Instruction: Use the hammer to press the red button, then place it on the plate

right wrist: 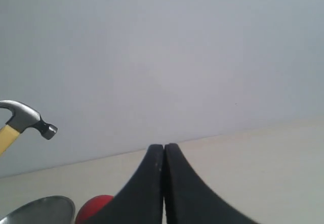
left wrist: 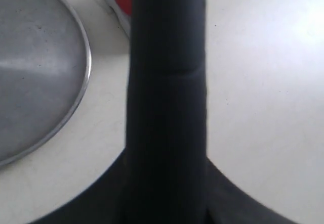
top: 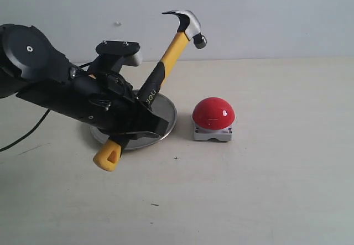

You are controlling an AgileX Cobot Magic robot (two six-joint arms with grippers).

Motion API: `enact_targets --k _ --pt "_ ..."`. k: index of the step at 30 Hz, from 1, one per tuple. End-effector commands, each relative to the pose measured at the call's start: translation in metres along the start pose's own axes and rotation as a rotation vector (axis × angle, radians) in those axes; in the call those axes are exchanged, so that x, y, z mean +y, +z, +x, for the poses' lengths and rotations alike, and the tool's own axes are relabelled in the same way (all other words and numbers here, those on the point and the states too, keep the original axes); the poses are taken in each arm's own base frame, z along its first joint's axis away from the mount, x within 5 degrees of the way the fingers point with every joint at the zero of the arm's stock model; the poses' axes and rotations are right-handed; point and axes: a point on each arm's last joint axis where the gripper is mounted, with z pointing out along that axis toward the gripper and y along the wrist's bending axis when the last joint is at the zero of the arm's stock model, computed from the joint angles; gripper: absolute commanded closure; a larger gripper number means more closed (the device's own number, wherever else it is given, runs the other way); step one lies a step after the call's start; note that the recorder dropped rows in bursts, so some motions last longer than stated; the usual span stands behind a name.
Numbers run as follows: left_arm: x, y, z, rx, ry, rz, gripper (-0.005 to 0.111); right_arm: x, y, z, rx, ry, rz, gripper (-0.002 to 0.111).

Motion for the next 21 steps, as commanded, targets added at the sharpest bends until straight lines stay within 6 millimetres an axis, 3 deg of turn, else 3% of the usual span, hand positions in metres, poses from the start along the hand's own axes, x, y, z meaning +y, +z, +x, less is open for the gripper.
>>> enact_targets --k 1,8,15,21 --pt "-0.002 -0.008 -0.011 -0.091 -0.002 -0.019 0.107 0.001 -0.002 0.001 -0.011 0.039 -0.008 0.108" --pt "-0.004 -0.006 -0.015 -0.076 0.03 -0.004 0.107 0.001 -0.002 0.001 -0.011 0.039 -0.008 0.108" --pt "-0.013 0.002 -0.013 0.112 0.074 0.114 0.107 0.001 -0.002 0.001 -0.011 0.039 -0.008 0.108" --pt "0.004 0.002 -0.006 0.21 0.028 -0.115 0.107 0.001 -0.002 0.001 -0.011 0.039 -0.006 0.108"
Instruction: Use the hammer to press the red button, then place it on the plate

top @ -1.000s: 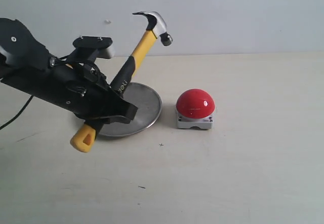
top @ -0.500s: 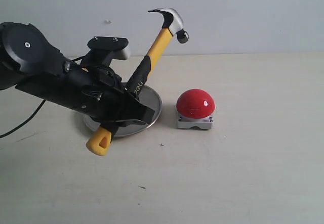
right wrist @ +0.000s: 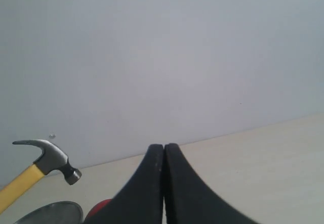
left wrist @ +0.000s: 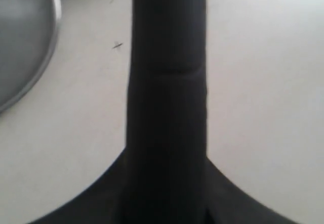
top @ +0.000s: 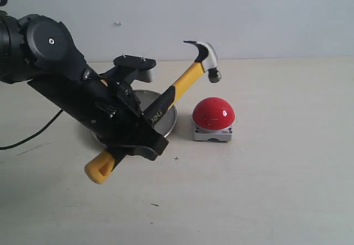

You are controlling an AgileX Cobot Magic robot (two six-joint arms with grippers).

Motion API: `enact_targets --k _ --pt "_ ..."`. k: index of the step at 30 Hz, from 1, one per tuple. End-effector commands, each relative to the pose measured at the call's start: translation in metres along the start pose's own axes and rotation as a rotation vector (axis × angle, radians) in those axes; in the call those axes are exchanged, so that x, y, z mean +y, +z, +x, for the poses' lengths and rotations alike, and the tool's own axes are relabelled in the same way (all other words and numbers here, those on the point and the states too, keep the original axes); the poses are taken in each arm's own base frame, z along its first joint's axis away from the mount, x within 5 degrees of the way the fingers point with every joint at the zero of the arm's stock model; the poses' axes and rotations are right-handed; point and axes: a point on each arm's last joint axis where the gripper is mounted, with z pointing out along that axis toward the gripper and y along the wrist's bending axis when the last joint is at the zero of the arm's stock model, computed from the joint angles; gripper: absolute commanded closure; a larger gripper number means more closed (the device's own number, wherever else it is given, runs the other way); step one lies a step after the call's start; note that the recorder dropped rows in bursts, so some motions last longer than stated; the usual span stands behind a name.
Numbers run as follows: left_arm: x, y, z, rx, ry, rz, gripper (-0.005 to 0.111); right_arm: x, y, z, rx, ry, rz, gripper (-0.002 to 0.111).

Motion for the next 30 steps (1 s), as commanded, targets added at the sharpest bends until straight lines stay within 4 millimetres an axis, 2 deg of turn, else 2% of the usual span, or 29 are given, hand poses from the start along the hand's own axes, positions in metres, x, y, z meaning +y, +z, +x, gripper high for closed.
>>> enact_targets --k 1,10,20,23,30 --pt "0.006 -0.008 -0.004 -0.004 -0.037 -0.159 0.107 0.0 0.0 0.001 0.0 0.003 -0.001 0.108" --pt "-0.033 -0.001 -0.005 -0.016 0.017 -0.297 0.107 0.0 0.0 0.001 0.0 0.003 -0.003 0.108" --pt "-0.068 0.003 -0.011 -0.141 -0.029 -0.279 0.107 0.0 0.0 0.001 0.0 0.003 -0.003 0.108" --pt "-0.08 0.01 -0.01 -0.154 -0.017 -0.249 0.107 0.0 0.0 0.001 0.0 0.003 -0.003 0.108" --pt "-0.077 0.032 -0.007 -0.115 -0.055 -0.255 0.107 0.0 0.0 0.001 0.0 0.003 -0.003 0.108"
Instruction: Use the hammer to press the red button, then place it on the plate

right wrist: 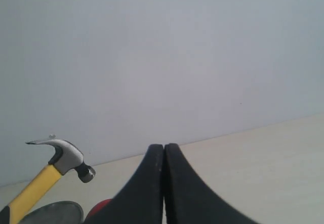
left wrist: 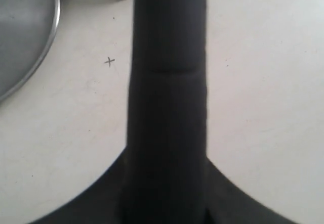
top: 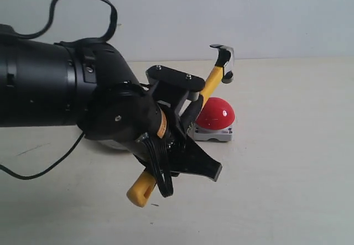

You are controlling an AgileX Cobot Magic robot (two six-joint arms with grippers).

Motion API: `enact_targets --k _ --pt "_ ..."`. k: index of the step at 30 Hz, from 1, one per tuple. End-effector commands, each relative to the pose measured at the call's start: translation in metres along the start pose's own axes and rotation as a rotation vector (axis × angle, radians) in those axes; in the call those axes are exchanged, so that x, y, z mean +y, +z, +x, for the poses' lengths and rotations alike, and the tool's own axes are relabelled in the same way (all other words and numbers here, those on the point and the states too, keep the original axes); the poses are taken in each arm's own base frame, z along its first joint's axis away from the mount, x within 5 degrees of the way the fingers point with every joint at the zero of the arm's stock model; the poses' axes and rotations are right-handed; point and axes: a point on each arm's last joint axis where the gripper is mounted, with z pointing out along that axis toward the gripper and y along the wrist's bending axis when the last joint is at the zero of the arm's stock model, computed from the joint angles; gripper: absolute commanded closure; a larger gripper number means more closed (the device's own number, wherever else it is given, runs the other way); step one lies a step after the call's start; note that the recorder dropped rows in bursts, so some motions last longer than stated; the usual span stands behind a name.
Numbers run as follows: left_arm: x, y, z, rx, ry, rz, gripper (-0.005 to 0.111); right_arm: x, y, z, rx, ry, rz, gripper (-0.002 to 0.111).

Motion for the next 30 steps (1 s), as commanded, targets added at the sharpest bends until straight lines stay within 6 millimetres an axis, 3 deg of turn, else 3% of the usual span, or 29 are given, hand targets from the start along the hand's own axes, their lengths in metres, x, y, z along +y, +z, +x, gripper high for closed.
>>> enact_targets --k 1,7,11,17,24,30 --pt "-0.001 0.007 -0.007 -0.046 -0.016 0.012 0.107 0.0 0.0 0.001 0.0 0.003 -0.002 0.108" --pt "-0.002 0.008 -0.01 -0.074 -0.006 0.021 0.107 0.0 0.0 0.001 0.0 0.003 -0.002 0.108" --pt "0.001 0.0 -0.023 -0.092 -0.002 -0.004 0.107 0.0 0.0 0.001 0.0 0.003 -0.002 0.108" --pt "-0.001 -0.027 -0.048 -0.186 0.005 -0.003 0.107 0.0 0.0 0.001 0.0 0.003 -0.002 0.108" --pt "0.001 -0.06 -0.065 -0.248 0.029 -0.028 0.107 0.0 0.0 0.001 0.0 0.003 -0.002 0.108" --pt "0.006 -0.057 -0.068 -0.247 0.024 -0.046 0.107 0.0 0.0 0.001 0.0 0.003 -0.002 0.108"
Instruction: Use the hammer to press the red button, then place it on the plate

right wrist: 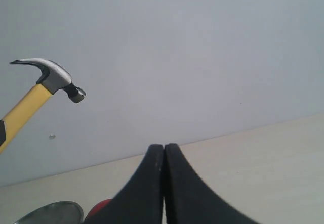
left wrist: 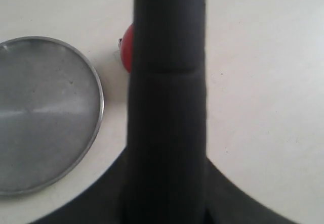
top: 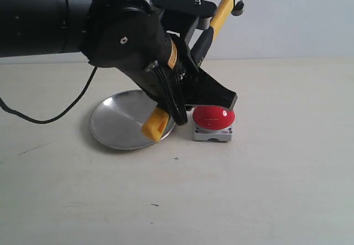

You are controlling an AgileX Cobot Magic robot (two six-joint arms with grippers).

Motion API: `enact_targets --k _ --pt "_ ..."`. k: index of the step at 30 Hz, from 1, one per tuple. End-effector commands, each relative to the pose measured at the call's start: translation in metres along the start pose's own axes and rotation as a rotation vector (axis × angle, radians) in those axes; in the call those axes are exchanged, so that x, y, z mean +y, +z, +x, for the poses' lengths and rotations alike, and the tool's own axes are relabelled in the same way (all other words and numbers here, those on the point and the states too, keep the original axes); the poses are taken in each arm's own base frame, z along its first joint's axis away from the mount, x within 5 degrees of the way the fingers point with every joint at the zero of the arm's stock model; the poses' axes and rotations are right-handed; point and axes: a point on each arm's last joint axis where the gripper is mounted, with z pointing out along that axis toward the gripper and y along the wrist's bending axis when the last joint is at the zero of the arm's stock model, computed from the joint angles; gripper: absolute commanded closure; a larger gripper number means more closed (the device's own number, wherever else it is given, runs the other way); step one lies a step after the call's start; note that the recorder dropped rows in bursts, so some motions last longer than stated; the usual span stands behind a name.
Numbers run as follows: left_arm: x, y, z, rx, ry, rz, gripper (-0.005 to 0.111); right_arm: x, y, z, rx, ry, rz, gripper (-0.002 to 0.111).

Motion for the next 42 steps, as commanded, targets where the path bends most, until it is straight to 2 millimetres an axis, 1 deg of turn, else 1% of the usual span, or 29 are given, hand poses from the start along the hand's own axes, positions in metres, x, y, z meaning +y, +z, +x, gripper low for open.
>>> enact_targets --k 1,4,7,9,10,11,12,13,14,15,16,18,20,22,24,26,29,30,34,35,37,38,42 --pt "0.004 -0.003 -0.008 -0.051 0.015 -0.006 0.107 0.0 0.0 0.001 0.0 0.003 -0.002 0.108" --pt "0.002 0.018 0.002 -0.002 0.023 -0.015 0.107 0.0 0.0 0.001 0.0 0.003 -0.002 0.108" --pt "-0.003 0.052 0.023 0.099 0.009 -0.011 0.107 0.0 0.0 0.001 0.0 0.003 -0.002 0.108" --pt "-0.005 0.082 0.044 0.186 0.004 -0.017 0.107 0.0 0.0 0.001 0.0 0.003 -0.002 0.108" --pt "-0.006 0.094 0.053 0.225 -0.001 -0.021 0.107 0.0 0.0 0.001 0.0 0.003 -0.002 0.108" --pt "-0.005 0.118 0.072 0.309 0.016 -0.049 0.107 0.0 0.0 0.001 0.0 0.003 -0.002 0.108" --pt "-0.002 0.126 0.077 0.337 0.015 -0.064 0.107 0.0 0.0 0.001 0.0 0.003 -0.002 0.108" --pt "0.002 0.128 0.075 0.349 0.004 -0.077 0.107 0.0 0.0 0.001 0.0 0.003 -0.002 0.108" --pt "0.004 0.124 0.07 0.34 0.0 -0.079 0.107 0.0 0.0 0.001 0.0 0.003 -0.002 0.108" --pt "0.005 0.109 0.054 0.289 0.012 -0.065 0.107 0.0 0.0 0.001 0.0 0.003 -0.002 0.108" --pt "0.005 0.098 0.045 0.253 0.007 -0.054 0.107 0.0 0.0 0.001 0.0 0.003 -0.002 0.108" --pt "0.007 0.058 0.016 0.12 0.009 -0.029 0.107 0.0 0.0 0.001 -0.001 0.003 0.0 0.108" --pt "0.013 0.026 -0.002 0.022 0.006 -0.013 0.107 0.0 0.0 0.001 -0.001 0.003 0.0 0.108" --pt "0.026 -0.001 -0.012 -0.033 -0.021 0.009 0.107 0.0 0.0 0.001 -0.001 0.003 0.0 0.108" --pt "0.039 -0.013 -0.011 -0.047 -0.044 0.072 0.107 0.0 0.0 0.001 -0.001 0.003 0.0 0.108" --pt "0.048 -0.016 -0.008 -0.055 -0.076 0.171 0.107 0.0 0.0 0.001 -0.001 0.003 0.0 0.108" --pt "0.064 -0.013 -0.004 -0.079 -0.12 0.25 0.107 0.0 0.0 0.001 -0.001 0.003 0.0 0.108" --pt "0.068 -0.009 -0.002 -0.092 -0.168 0.288 0.107 0.0 0.0 0.001 -0.001 0.003 0.0 0.108" --pt "0.091 0.003 0.01 -0.148 -0.243 0.349 0.107 0.0 0.0 0.001 -0.001 0.003 0.0 0.108" --pt "0.098 0.006 0.013 -0.168 -0.282 0.374 0.107 0.0 0.0 0.001 -0.001 0.003 0.0 0.108" --pt "0.12 0.014 0.025 -0.206 -0.318 0.407 0.107 0.0 0.0 0.001 -0.001 0.003 0.0 0.108" --pt "0.129 0.019 0.032 -0.224 -0.348 0.444 0.107 0.0 0.0 0.001 -0.001 0.003 0.0 0.108" --pt "0.15 0.034 0.045 -0.291 -0.433 0.615 0.107 0.0 0.0 0.001 -0.001 0.003 0.0 0.108"
